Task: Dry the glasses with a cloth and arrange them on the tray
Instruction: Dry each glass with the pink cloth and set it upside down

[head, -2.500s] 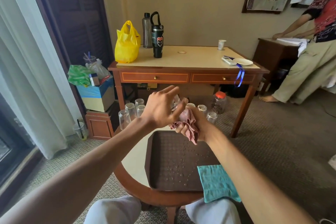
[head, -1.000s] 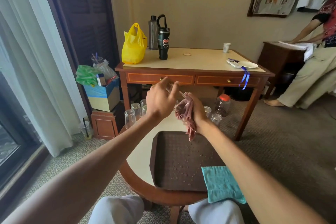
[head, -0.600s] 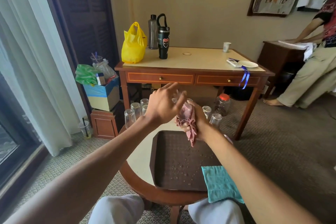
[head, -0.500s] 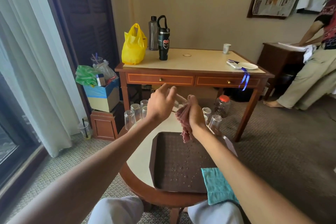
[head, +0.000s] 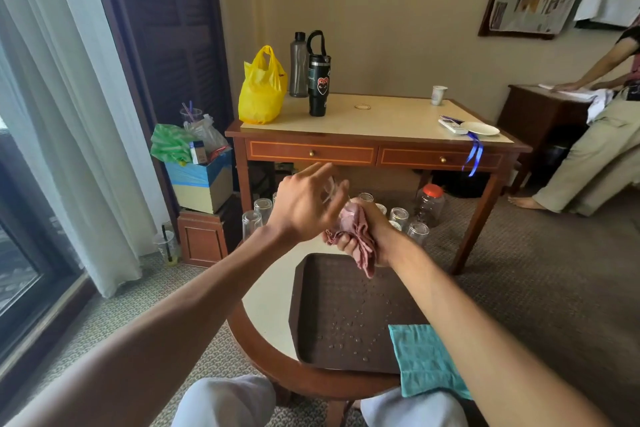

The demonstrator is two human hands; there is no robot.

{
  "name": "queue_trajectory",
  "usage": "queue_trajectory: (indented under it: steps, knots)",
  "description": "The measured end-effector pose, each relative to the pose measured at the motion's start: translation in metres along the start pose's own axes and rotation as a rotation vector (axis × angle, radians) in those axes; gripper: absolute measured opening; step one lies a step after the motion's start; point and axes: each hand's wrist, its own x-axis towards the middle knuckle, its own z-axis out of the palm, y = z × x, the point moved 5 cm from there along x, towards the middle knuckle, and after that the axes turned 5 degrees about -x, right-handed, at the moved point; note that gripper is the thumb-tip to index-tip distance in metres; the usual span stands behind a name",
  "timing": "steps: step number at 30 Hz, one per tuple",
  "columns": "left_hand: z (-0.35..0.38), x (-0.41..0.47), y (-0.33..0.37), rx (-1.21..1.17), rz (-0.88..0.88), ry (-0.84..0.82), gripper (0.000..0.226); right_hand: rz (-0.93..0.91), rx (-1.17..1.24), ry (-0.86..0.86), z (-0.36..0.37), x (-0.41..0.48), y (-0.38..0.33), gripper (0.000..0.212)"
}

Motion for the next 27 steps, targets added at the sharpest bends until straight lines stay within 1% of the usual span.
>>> queue_trajectory:
  steps: [2, 3, 4, 5, 6, 9, 10, 11, 12, 13, 16, 18, 19, 20, 22, 24, 25, 27]
  knots:
    - [0.002, -0.004, 0.002, 0.004, 0.121, -0.059, 0.041, 0.054, 0.009, -0.082, 0.0, -0.003, 0.007, 0.064]
    - [0.002, -0.006, 0.001, 0.009, 0.14, -0.068, 0.041, 0.058, 0.017, -0.07, 0.002, -0.004, 0.008, 0.065]
    - [0.003, -0.007, -0.001, 0.008, 0.124, -0.067, 0.04, 0.034, 0.023, -0.017, 0.004, -0.005, 0.007, 0.063]
    - [0.005, -0.009, -0.004, 0.004, 0.068, -0.051, 0.04, -0.019, 0.015, 0.073, 0.004, -0.004, 0.004, 0.058]
    - [0.006, -0.01, -0.009, -0.008, -0.03, -0.018, 0.039, -0.1, 0.007, 0.166, 0.006, -0.005, 0.0, 0.053]
    - [0.01, -0.012, -0.027, -0.117, -0.47, 0.095, 0.038, -0.336, -0.181, 0.506, 0.011, -0.016, -0.012, 0.052]
    - [0.012, -0.014, -0.032, -0.155, -0.58, 0.119, 0.037, -0.404, -0.242, 0.584, 0.013, -0.022, -0.015, 0.053]
    - [0.012, -0.015, -0.035, -0.169, -0.643, 0.142, 0.037, -0.474, -0.3, 0.62, 0.014, -0.024, -0.017, 0.054]
    - [0.011, -0.016, -0.039, -0.17, -0.677, 0.158, 0.036, -0.522, -0.338, 0.625, 0.016, -0.025, -0.016, 0.055]
    - [0.009, -0.018, -0.043, -0.164, -0.694, 0.166, 0.035, -0.534, -0.376, 0.606, 0.015, -0.022, -0.013, 0.056]
    - [0.003, -0.022, -0.053, -0.114, -0.705, 0.124, 0.034, -0.49, -0.422, 0.498, 0.012, -0.013, -0.002, 0.049]
    - [-0.001, -0.028, -0.059, -0.035, -0.707, 0.079, 0.034, -0.454, -0.376, 0.444, 0.005, -0.002, 0.006, 0.059]
    - [-0.003, -0.03, -0.061, 0.009, -0.707, 0.062, 0.033, -0.434, -0.341, 0.437, 0.003, -0.002, 0.009, 0.06]
    - [-0.006, -0.033, -0.064, 0.047, -0.71, 0.046, 0.032, -0.409, -0.31, 0.444, -0.004, 0.002, 0.013, 0.061]
    - [-0.008, -0.044, -0.073, 0.097, -0.72, 0.005, 0.033, -0.349, -0.262, 0.474, -0.02, 0.013, 0.021, 0.071]
    - [-0.006, -0.056, -0.086, 0.144, -0.701, -0.059, 0.038, -0.301, -0.199, 0.472, -0.037, 0.023, 0.033, 0.08]
    - [-0.003, -0.064, -0.092, 0.17, -0.689, -0.099, 0.041, -0.282, -0.186, 0.459, -0.039, 0.023, 0.039, 0.081]
    - [0.001, -0.078, -0.101, 0.227, -0.674, -0.165, 0.042, -0.239, -0.194, 0.428, -0.042, 0.027, 0.05, 0.076]
